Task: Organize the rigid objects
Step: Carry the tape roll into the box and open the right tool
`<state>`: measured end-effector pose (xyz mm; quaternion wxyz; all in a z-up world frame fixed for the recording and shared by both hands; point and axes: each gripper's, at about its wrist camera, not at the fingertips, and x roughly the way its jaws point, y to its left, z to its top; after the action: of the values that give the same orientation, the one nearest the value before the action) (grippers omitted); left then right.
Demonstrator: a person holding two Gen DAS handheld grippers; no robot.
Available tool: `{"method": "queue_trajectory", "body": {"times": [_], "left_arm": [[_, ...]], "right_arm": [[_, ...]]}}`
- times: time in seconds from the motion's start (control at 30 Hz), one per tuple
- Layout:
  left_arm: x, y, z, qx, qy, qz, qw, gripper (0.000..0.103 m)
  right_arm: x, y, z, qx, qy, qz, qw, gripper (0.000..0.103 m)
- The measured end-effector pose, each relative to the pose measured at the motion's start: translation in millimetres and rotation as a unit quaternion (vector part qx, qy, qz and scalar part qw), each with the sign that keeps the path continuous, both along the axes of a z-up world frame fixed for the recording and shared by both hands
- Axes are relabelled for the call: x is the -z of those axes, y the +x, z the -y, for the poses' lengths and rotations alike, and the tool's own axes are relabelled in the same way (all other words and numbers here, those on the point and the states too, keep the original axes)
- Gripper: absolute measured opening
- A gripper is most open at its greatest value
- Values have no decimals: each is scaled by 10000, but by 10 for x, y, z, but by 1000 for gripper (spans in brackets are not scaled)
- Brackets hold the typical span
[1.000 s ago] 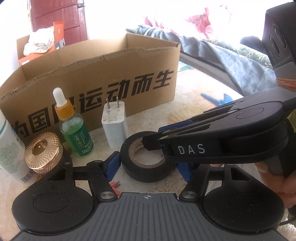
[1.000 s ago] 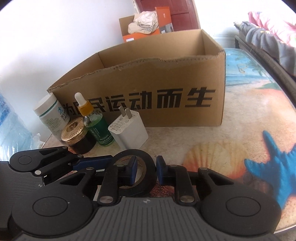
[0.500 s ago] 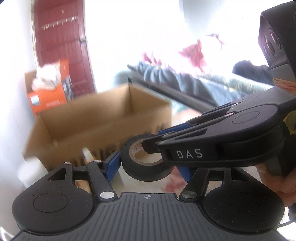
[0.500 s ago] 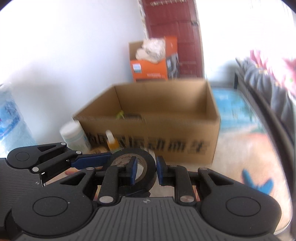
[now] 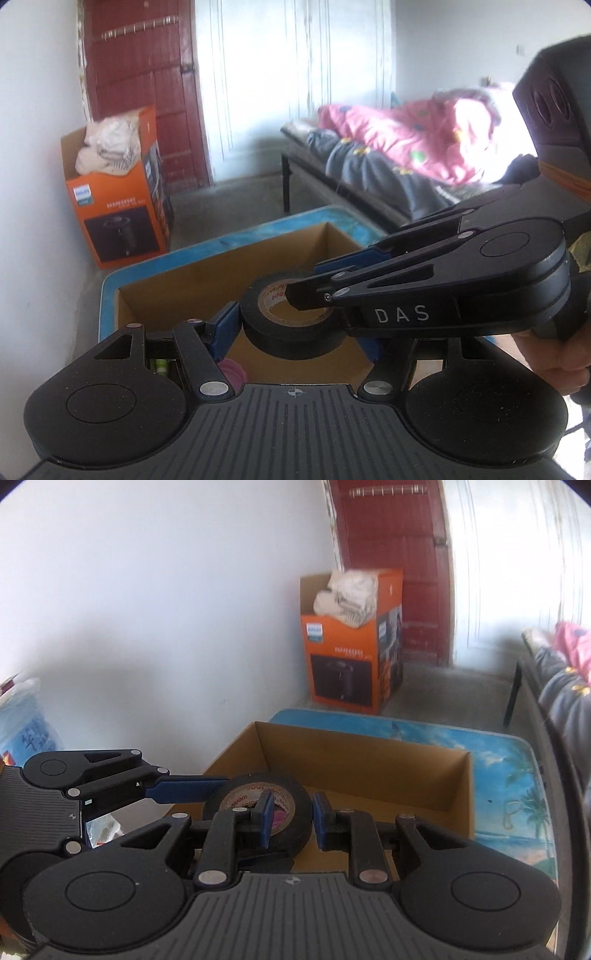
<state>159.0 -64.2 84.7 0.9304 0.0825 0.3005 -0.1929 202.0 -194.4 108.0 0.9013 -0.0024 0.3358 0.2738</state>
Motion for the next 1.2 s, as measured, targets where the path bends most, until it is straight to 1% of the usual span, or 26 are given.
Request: {"method": "queue_trajectory", "body": {"times": [0.1, 0.13, 0.2, 0.3, 0.4, 0.5, 0.67, 0.8, 0.9, 1.0, 1.07, 1.2], "left_arm": [[105, 490, -35, -31, 63, -663, 9978, 66], [156, 650, -51, -35, 69, -901, 9959, 66], [254, 926, -117, -123, -46, -1368, 9905, 66], [409, 1267, -153, -147, -76, -1788, 9837, 66], [555, 1524, -164, -171, -27, -2121, 9771, 66], [708, 1661, -82, -160, 258, -2230, 9744, 66], [898, 1830, -7, -211, 614, -2405, 9685, 66], [1003, 1885, -2, -262, 690, -2526, 9648, 66], [1057, 1910, -6, -329, 799, -2558, 9629, 66], [1055, 1907, -31, -374, 782, -2565, 9627, 68], [1030, 1904, -58, -392, 696, -2571, 9631, 72], [936, 1857, -102, -470, 559, -2439, 9670, 78]], "right_arm": [[167, 486, -73, -3, -10, -591, 9983, 25], [249, 657, -79, 8, 52, -844, 9964, 25], [398, 963, -45, 43, 239, -1282, 9914, 25], [623, 1313, -20, 124, 399, -1791, 9829, 24], [822, 1541, -62, 186, 325, -2088, 9772, 24], [992, 1663, -127, 228, 172, -2295, 9729, 24], [1209, 1802, -227, 257, -48, -2477, 9685, 24], [1305, 1849, -256, 268, -97, -2575, 9659, 25], [1362, 1880, -267, 288, -30, -2665, 9634, 25], [1405, 1905, -258, 328, 116, -2757, 9606, 26], [1414, 1908, -242, 336, 242, -2792, 9593, 27], [1368, 1901, -194, 376, 439, -2787, 9586, 27]]}}
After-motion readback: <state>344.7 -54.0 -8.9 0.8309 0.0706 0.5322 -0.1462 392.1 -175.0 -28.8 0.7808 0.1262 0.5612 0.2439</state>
